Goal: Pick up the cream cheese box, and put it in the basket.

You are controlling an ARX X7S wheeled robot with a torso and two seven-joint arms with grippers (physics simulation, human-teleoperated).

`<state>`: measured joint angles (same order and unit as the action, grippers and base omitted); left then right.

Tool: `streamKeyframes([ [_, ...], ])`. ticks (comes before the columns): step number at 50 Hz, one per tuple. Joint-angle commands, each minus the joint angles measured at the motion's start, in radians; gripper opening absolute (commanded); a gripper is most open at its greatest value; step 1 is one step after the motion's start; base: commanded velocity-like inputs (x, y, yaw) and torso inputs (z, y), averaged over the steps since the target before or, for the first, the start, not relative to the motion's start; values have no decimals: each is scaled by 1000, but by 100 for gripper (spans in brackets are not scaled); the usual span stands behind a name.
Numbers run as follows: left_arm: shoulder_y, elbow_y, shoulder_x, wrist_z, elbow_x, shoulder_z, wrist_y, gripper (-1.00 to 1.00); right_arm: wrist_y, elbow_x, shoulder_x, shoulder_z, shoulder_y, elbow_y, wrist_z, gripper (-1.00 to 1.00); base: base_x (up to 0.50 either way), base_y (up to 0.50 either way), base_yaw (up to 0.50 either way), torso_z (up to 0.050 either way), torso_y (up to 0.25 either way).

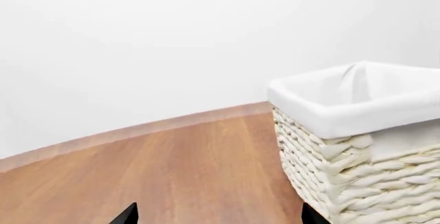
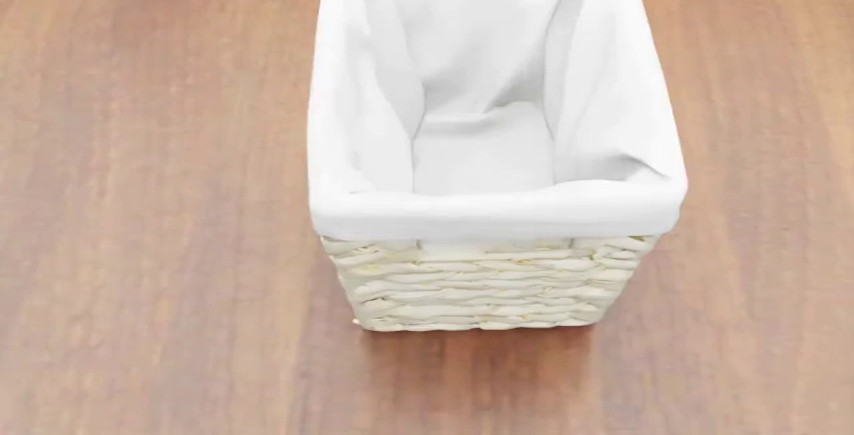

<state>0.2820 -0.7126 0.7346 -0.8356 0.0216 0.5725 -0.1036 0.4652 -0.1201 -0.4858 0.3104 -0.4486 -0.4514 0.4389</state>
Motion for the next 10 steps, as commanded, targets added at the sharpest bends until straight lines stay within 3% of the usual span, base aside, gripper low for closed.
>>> streamKeyframes([
  [1,19,0,4,-17,14,5,-37,100,13,0,-11,1,-20,-29,5,100,0,0,0,0,0],
  [10,-13,32,-12,-1,-22,5,-23,100,-8,-6,-6,10,5,-12,2,100,0,0,0,0,0],
])
